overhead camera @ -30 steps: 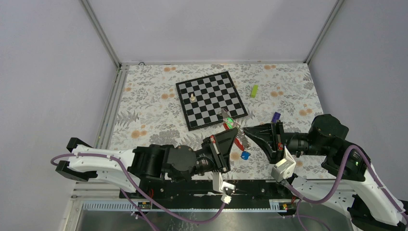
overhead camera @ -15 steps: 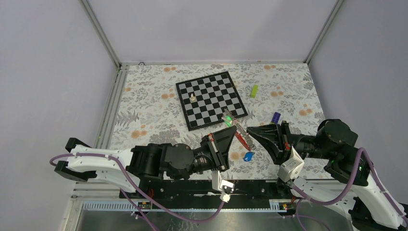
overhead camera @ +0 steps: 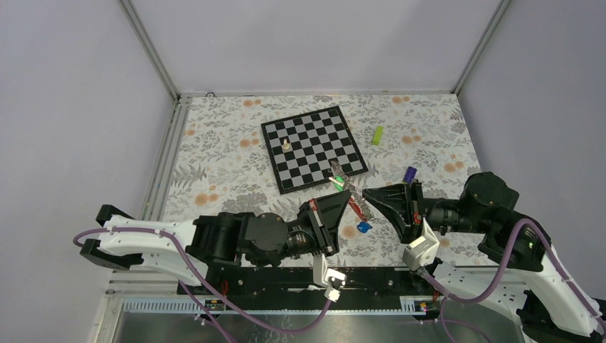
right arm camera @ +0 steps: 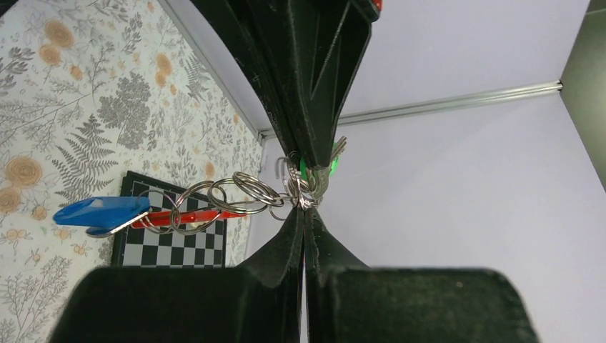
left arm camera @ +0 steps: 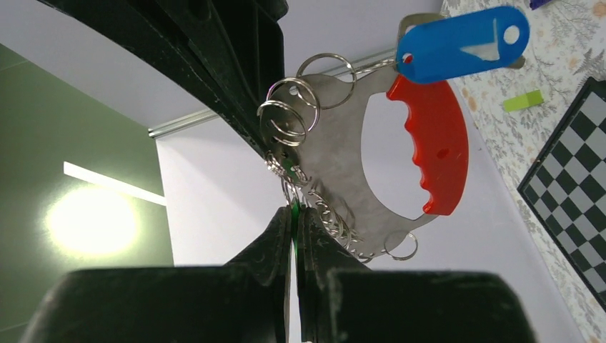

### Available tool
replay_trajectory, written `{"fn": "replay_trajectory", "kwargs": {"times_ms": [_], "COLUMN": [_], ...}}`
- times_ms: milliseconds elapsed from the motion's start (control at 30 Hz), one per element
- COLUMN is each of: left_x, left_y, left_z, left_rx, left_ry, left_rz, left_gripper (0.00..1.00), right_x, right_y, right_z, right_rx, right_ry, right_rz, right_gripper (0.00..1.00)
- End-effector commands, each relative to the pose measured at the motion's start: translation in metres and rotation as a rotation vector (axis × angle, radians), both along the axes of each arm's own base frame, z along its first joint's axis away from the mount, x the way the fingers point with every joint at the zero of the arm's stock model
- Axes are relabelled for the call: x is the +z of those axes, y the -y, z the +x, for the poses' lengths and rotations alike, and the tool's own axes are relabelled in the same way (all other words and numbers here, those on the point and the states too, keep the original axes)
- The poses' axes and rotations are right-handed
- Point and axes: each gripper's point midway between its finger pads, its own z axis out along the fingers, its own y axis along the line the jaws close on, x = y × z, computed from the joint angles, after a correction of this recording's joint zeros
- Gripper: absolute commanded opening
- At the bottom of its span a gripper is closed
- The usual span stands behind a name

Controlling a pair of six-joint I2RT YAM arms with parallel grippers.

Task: Remove the keys from the keyring
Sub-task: Remove the key from the keyring.

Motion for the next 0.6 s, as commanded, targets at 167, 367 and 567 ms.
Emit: {"fn": "replay_trajectory", "kwargs": {"times_ms": [167,367,567], "left_x": [0.031,0.036,0.05], "left_y": [-0.011,-0.012,-0.01], "left_z": [-0.01,-0.008,-0.007], "left_rx": [-0.07,-0.074,-0.094], "left_ry": [-0.149,-0.223,-0.365], "left_rz": [-0.099,-0.134,-0.242], "left_gripper": [0.0,0.0,0.0], "right_x": [0.008,0.008,0.024], "right_y": [0.001,0.0,-0.003], "right_z": [0.008,0.007,0.001], "right_rx": [-0.026,-0.014,0.018], "right_ry": [0.108,0.128,0.14], "right_rz": [-0.032,-0.044,0.026], "right_gripper": [0.0,0.0,0.0]}}
